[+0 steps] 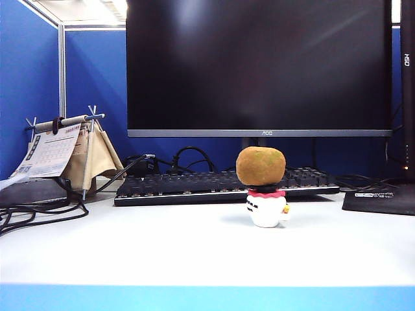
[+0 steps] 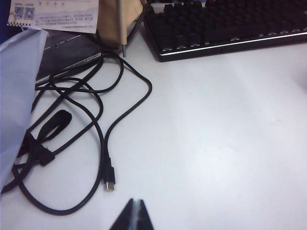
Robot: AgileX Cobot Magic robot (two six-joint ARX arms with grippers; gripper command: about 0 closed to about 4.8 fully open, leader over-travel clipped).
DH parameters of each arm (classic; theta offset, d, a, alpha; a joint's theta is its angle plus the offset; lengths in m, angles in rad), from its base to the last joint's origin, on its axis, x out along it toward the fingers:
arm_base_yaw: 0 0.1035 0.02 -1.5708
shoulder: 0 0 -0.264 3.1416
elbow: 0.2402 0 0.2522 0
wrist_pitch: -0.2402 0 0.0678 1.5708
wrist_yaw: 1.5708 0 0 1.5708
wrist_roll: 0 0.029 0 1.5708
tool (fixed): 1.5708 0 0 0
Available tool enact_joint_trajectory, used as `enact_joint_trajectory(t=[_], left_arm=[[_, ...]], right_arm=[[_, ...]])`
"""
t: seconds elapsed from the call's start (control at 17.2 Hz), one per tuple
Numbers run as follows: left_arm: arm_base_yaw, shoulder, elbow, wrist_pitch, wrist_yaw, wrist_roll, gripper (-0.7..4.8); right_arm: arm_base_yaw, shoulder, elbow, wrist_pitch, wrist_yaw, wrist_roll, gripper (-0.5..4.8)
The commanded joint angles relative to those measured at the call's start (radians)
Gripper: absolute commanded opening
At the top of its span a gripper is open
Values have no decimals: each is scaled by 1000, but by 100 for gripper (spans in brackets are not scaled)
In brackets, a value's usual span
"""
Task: Place the kiwi on top of the doll with a flat head.
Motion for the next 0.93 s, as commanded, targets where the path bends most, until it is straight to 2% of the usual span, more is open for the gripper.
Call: enact_joint_trajectory(t=[0.06,0.47,0.58,0.93], left_arm=[[1,0,0,-13,-1,-6,-4],[0,0,0,-12,-1,-6,-4],[0,0,1,-12,-1,-6,-4],[0,0,0,-12,-1,-6,-4]], right_arm=[[2,-2,-24,10,5,47,-2],[-1,-2,-62,17,41,46,-2],[1,-2,-61,11,-8,46,-1],[0,-2,-61,14,-8,45,-1]])
